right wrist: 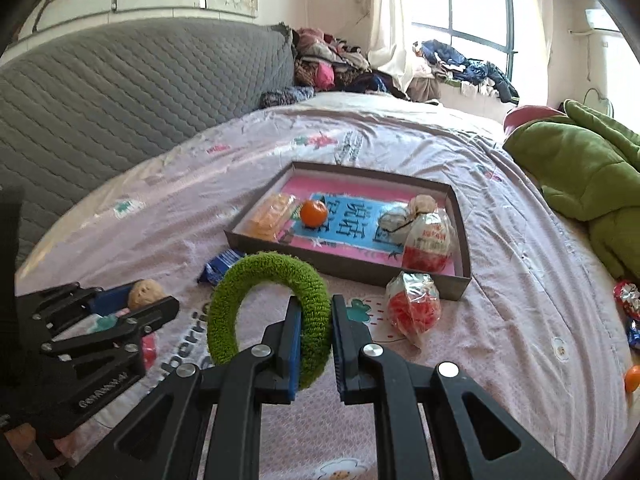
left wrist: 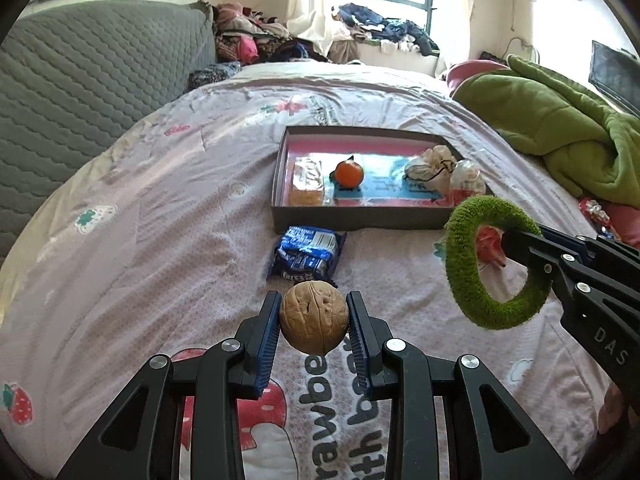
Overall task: Organize objects
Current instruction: 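Lift the walnut with the left gripper while the right gripper lifts the green ring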
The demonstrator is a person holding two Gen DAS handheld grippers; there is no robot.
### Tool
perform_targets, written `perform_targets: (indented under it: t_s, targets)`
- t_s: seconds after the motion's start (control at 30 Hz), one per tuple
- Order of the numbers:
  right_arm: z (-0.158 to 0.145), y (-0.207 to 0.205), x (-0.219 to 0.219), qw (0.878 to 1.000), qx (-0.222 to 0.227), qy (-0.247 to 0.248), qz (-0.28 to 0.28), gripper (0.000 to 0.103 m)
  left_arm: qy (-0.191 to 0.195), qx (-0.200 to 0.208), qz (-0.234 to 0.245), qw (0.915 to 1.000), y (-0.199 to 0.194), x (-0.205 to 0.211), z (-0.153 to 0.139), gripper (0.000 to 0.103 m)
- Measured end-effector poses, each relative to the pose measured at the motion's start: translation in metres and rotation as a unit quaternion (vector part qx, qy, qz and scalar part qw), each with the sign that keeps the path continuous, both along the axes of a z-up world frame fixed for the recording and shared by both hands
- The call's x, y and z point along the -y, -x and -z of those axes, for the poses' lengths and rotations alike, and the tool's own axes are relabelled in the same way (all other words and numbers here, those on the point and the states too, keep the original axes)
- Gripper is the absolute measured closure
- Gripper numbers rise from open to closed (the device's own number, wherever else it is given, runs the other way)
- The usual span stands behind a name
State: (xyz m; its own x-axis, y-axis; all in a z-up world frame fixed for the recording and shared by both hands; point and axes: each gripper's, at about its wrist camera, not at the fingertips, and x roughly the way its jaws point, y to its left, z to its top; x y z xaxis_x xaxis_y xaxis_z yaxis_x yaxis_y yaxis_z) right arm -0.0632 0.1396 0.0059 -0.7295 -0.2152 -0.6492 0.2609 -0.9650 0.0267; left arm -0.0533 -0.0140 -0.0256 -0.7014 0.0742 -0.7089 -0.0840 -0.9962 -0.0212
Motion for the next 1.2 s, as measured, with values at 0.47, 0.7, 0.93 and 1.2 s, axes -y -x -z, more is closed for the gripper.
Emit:
perform_targets:
  t_s: [0.47, 0.7, 0.93, 1.2]
  targets:
    - [-0.036, -0.031, -0.007, 0.999, -0.043, 0.013, 0.007, 0.089, 0.001, -0.034, -0.006, 0.9994, -0.017, -0.014, -0.039, 0.07]
    - [-0.046, -0.033, -0.012, 0.998, -0.058, 0.017, 0.01, 0.089, 0.004, -0.047, -0.005, 0.9989, -0.013, -0.02, -0.055, 0.069]
    - [-0.055, -0.028, -0.019, 0.997, -0.068, 0.022, 0.017, 0.089, 0.008, -0.059, -0.003, 0.9982, -0.005, -0.026, -0.07, 0.069]
    - [-0.066, -0.021, -0.023, 0.996, -0.079, 0.019, 0.023, 0.089, 0.007, -0.07, 0.0, 0.9975, 0.006, -0.036, -0.085, 0.069]
